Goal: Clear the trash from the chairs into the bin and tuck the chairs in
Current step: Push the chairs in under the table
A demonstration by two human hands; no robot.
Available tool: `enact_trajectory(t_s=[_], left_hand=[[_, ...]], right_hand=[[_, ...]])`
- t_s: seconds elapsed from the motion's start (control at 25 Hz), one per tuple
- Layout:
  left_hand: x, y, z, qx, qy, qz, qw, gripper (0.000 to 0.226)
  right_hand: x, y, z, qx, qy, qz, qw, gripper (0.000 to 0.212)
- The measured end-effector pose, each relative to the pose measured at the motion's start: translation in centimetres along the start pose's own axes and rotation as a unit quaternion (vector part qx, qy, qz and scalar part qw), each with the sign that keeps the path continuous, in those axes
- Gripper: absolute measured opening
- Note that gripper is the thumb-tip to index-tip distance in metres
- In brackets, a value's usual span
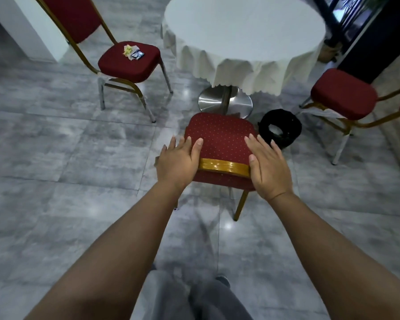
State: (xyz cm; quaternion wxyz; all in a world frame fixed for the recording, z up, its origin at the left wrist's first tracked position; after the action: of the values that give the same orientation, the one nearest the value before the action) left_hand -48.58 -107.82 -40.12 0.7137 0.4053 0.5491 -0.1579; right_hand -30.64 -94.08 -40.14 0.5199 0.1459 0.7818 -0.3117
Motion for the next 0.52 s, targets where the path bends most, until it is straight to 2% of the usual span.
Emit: enact_trajectory(t_s=[0.2, 0.52], left_hand=[[1.7, 3.3, 1.3, -0.004, 0.029, 0.0, 1.0, 0.067], [2.4, 3.5, -1.4, 0.026, 0.044, 0.006, 0.999, 0.056]], right_hand=[[-1.1, 3.7, 0.7, 0.038, -0.005, 0.004, 0.999, 0.061], [-0.7, 5.6, -1.2, 0.053, 0.01, 0.018, 0.998, 0.061]])
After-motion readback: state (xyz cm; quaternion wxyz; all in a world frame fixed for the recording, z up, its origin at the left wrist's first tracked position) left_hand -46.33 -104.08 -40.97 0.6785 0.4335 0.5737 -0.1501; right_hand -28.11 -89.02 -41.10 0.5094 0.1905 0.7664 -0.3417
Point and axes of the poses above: each hand's wrist, its own z-axis away from the middle knuckle, its own x-axis out of the palm, y = z × x, the point moved 2 cm from there along -z, towards the middle knuckle, and after that the axes turned 3 degrees about x, right-handed, at the moved point
